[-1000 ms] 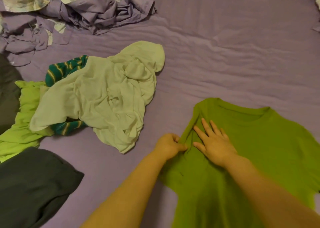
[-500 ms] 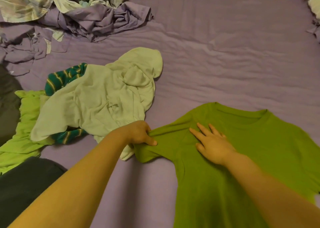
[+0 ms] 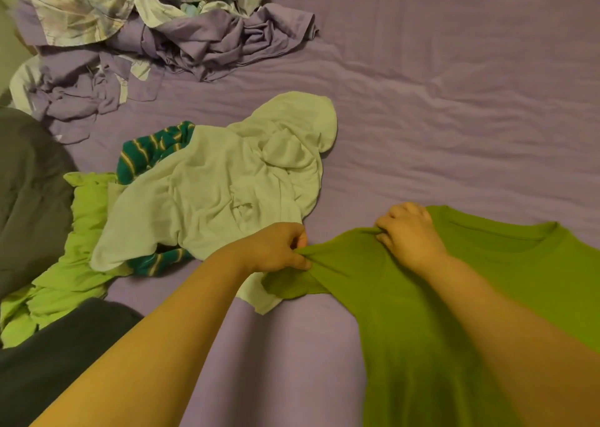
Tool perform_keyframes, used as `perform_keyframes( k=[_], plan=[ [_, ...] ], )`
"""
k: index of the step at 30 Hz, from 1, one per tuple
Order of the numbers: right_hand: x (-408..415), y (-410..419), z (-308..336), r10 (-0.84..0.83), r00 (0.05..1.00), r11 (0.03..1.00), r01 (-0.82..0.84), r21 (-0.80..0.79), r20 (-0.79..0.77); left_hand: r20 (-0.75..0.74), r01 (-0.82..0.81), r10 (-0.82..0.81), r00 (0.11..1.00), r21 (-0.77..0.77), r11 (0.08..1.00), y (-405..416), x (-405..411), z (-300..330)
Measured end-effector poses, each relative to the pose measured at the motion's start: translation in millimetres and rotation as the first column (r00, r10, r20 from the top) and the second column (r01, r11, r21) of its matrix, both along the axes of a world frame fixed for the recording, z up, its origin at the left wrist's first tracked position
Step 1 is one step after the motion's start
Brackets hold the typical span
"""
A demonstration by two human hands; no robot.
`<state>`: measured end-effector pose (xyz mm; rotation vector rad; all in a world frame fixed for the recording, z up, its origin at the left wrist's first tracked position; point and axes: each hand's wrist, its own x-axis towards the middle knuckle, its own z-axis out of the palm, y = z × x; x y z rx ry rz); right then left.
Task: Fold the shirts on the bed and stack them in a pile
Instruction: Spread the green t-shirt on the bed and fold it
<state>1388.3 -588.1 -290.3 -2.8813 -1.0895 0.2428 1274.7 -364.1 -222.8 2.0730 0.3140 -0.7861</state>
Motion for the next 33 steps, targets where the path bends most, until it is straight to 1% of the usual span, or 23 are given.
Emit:
perform_keyframes(
  k=[2, 3, 5, 7, 9, 12, 13, 15, 18, 22, 25, 27, 28, 30, 33],
  plan=[
    [3.3, 0.2, 2.8, -0.078, 0.993, 0.997, 0.078, 0.002, -0.086, -0.038, 0.005, -0.006, 0.999, -0.011, 1.0, 3.1, -0.7, -3.5],
    [5.8, -0.4, 3.5, -0.099, 0.989, 0.995, 0.099, 0.0, -0.112, -0.058, 0.01, -0.01, 0.998, 0.006, 1.0, 4.9, -1.1, -4.0],
    [10.9, -0.6, 6.5, -0.14, 0.98, 0.988, 0.148, 0.046, -0.139, -0.071, 0.0, 0.003, 0.997, 0.037, 0.999, 9.5, -0.9, -4.7],
    [13.3, -0.2, 11.9, -0.149, 0.968, 0.98, 0.171, 0.097, -0.204, -0.059, -0.067, 0.065, 0.996, -0.031, 0.997, 12.5, -0.6, -3.1],
    [15.3, -0.2, 13.8, -0.114, 0.959, 0.982, 0.148, 0.118, -0.258, -0.055, -0.161, 0.156, 0.986, -0.118, 0.98, 14.1, -0.6, 0.7],
    [18.4, 0.6, 13.6, -0.06, 0.963, 0.995, 0.078, 0.059, -0.262, -0.087, -0.202, 0.19, 0.978, -0.175, 0.964, 16.7, -2.8, 2.8],
    [19.6, 0.3, 12.1, -0.047, 0.967, 0.998, 0.054, 0.023, -0.249, -0.101, -0.188, 0.173, 0.98, -0.173, 0.967, 16.5, -3.6, 3.2],
    [20.9, 0.6, 10.5, -0.031, 0.977, 0.999, 0.024, -0.038, -0.213, -0.099, -0.112, 0.101, 0.99, -0.115, 0.987, 16.8, -4.7, 1.4],
    [21.3, 0.1, 11.4, -0.094, 0.978, 0.995, 0.091, -0.028, -0.185, -0.092, -0.027, 0.024, 0.995, -0.029, 0.999, 17.6, -7.0, -0.8],
    [20.0, 1.9, 15.5, -0.164, 0.967, 0.986, 0.169, 0.01, -0.193, -0.115, -0.071, 0.07, 0.991, 0.0, 0.997, 23.5, -9.8, 3.1],
    [19.2, 1.9, 18.0, -0.19, 0.959, 0.976, 0.207, 0.061, -0.209, -0.163, -0.041, 0.042, 0.986, 0.006, 0.999, 28.8, -9.8, 11.2],
    [17.7, 0.9, 17.7, -0.206, 0.959, 0.969, 0.228, 0.096, -0.197, -0.195, -0.047, 0.038, 0.98, -0.045, 0.998, 33.1, -9.7, 18.3],
    [17.0, 0.6, 17.2, -0.218, 0.956, 0.964, 0.243, 0.111, -0.196, -0.188, -0.081, 0.063, 0.98, -0.091, 0.993, 35.1, -9.6, 21.5],
    [15.8, -0.1, 15.0, -0.245, 0.944, 0.949, 0.279, 0.143, -0.221, -0.131, -0.19, 0.165, 0.977, -0.204, 0.961, 37.3, -10.4, 25.8],
    [13.2, -1.4, 10.2, -0.27, 0.924, 0.934, 0.32, 0.161, -0.269, -0.04, -0.312, 0.319, 0.947, -0.363, 0.878, 28.5, -11.8, 25.6]
  ],
)
